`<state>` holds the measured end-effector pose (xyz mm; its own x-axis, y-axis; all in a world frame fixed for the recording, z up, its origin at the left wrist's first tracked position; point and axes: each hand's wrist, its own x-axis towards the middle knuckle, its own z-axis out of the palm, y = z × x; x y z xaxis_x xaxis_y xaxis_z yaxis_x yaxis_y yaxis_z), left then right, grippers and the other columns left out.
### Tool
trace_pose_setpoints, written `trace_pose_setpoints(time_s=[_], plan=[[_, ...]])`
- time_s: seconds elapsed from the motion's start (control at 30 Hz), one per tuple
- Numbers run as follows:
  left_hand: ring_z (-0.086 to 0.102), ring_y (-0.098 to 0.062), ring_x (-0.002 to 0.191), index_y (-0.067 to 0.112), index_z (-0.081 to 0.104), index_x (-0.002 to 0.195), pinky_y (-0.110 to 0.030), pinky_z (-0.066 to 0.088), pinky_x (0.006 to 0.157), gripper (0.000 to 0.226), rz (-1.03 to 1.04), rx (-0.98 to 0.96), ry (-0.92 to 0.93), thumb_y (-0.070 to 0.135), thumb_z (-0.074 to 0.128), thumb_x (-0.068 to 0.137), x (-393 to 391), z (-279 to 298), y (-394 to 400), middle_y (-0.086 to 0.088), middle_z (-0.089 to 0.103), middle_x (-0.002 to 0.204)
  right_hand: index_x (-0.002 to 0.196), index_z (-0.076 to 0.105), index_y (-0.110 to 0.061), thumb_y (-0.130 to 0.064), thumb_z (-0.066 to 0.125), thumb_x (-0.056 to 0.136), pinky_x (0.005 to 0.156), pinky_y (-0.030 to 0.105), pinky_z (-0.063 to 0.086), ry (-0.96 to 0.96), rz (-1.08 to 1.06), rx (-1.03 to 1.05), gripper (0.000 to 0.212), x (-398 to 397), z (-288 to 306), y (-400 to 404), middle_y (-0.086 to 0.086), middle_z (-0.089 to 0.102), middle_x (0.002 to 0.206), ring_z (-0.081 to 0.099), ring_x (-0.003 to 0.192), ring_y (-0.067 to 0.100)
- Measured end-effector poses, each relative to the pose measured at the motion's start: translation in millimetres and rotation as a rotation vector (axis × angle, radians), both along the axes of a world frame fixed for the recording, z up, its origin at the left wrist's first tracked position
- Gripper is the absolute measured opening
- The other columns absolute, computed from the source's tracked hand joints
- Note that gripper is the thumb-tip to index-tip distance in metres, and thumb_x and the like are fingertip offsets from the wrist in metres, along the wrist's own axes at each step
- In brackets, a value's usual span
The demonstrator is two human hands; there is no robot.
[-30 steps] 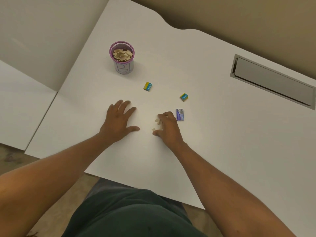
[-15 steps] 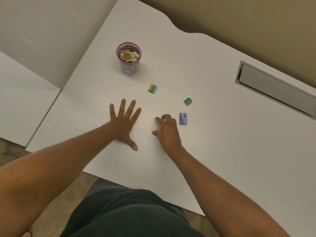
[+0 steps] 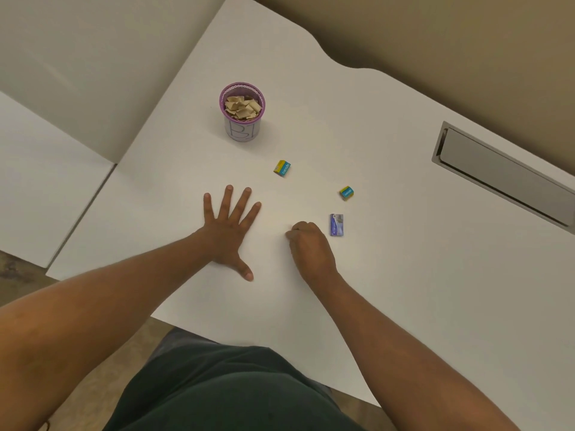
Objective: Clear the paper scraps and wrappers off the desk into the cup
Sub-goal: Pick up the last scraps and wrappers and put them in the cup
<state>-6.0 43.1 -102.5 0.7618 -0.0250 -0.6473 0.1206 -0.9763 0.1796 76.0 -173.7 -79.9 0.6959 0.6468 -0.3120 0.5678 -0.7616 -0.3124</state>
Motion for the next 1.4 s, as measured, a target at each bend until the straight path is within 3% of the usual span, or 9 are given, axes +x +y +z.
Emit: trace_pose_setpoints(time_s=[0.17, 0.27, 0.37, 0.53, 0.67, 0.83, 1.03, 1.2, 1.4], plan=[[-0.046, -0.049, 0.147, 0.023, -0.039, 0.157, -0.083, -0.017, 0.112, 0.174, -0.003, -0.014, -0.022, 0.114, 0.045, 0.033, -1.4, -1.1, 1.6, -0.011, -0.052, 0.161, 0.094, 0.080, -0.006, 0.002, 0.071, 0.083, 0.075, 0.025, 0.062, 0.578, -0.992, 0.482, 0.017, 23.2, 20.7, 12.9, 0.003, 0.078, 0.088, 0.071, 0.080, 0.016], [-0.044, -0.049, 0.148, 0.023, -0.039, 0.156, -0.081, -0.025, 0.108, 0.173, -0.008, -0.018, -0.045, 0.115, 0.042, 0.033, -2.4, -3.1, 2.9, -0.011, -0.050, 0.162, 0.097, 0.077, -0.002, 0.005, 0.078, 0.081, 0.071, 0.019, 0.061, 0.956, -1.222, 0.746, 0.018, 45.3, 53.6, 18.0, 0.009, 0.078, 0.096, 0.073, 0.083, 0.017], [-0.046, -0.049, 0.147, 0.023, -0.037, 0.157, -0.078, -0.032, 0.104, 0.173, -0.005, -0.039, -0.068, 0.116, 0.040, 0.033, -4.2, -6.9, 5.2, -0.011, -0.049, 0.163, 0.096, 0.078, -0.006, 0.002, 0.077, 0.083, 0.075, 0.020, 0.062, 0.988, -1.085, 0.847, 0.015, 69.4, 89.9, 40.4, 0.009, 0.079, 0.094, 0.076, 0.084, 0.016], [-0.049, -0.048, 0.145, 0.022, -0.035, 0.159, -0.084, -0.018, 0.111, 0.171, -0.013, -0.052, -0.093, 0.116, 0.040, 0.036, -5.7, -10.9, 5.5, -0.011, -0.051, 0.162, 0.094, 0.082, -0.014, -0.005, 0.079, 0.082, 0.081, 0.028, 0.064, 0.581, -0.683, 0.801, 0.015, 111.3, 129.3, 121.2, 0.003, 0.081, 0.090, 0.078, 0.084, 0.017], [-0.050, -0.048, 0.144, 0.023, -0.036, 0.158, -0.082, -0.021, 0.110, 0.170, -0.008, -0.042, -0.108, 0.113, 0.044, 0.038, -6.5, -12.2, 5.7, -0.011, -0.051, 0.161, 0.091, 0.084, -0.019, -0.007, 0.075, 0.081, 0.079, 0.022, 0.061, 0.219, -0.338, 0.616, 0.018, 135.8, 124.0, 187.0, -0.008, 0.078, 0.083, 0.072, 0.080, 0.003], [-0.043, -0.051, 0.148, 0.022, -0.032, 0.160, -0.084, -0.017, 0.111, 0.170, -0.016, -0.024, -0.135, 0.114, 0.042, 0.038, -8.7, -17.2, 6.0, -0.013, -0.047, 0.164, 0.100, 0.082, -0.015, -0.002, 0.064, 0.085, 0.086, 0.039, 0.060, 0.007, -0.052, 0.245, 0.027, 160.0, 92.1, 230.3, 0.011, 0.077, 0.103, 0.070, 0.097, 0.028], [-0.046, -0.049, 0.147, 0.024, -0.030, 0.161, -0.082, -0.022, 0.110, 0.171, -0.005, -0.043, -0.152, 0.114, 0.042, 0.035, -9.3, -22.1, 7.8, -0.012, -0.045, 0.166, 0.104, 0.079, -0.015, -0.003, 0.057, 0.086, 0.088, 0.039, 0.058, -0.101, 0.225, -0.009, 0.031, 165.7, 79.3, 231.5, 0.013, 0.073, 0.109, 0.068, 0.098, 0.032], [-0.047, -0.049, 0.147, 0.024, -0.035, 0.159, -0.082, -0.022, 0.110, 0.170, 0.000, -0.042, -0.136, 0.113, 0.044, 0.037, -8.8, -20.1, 6.6, -0.011, -0.049, 0.163, 0.105, 0.078, -0.014, -0.011, 0.059, 0.089, 0.087, 0.041, 0.057, -0.067, 0.259, 0.093, 0.025, 162.6, 109.2, 221.9, 0.013, 0.076, 0.107, 0.069, 0.101, 0.032], [-0.049, -0.047, 0.146, 0.024, -0.035, 0.158, -0.080, -0.026, 0.108, 0.170, 0.005, -0.064, -0.130, 0.115, 0.041, 0.036, -7.5, -16.6, 7.1, -0.010, -0.050, 0.163, 0.110, 0.078, -0.019, -0.019, 0.066, 0.096, 0.093, 0.024, 0.055, 0.016, -0.096, 0.456, 0.019, 134.9, 137.0, 148.5, -0.003, 0.077, 0.111, 0.069, 0.101, 0.009]])
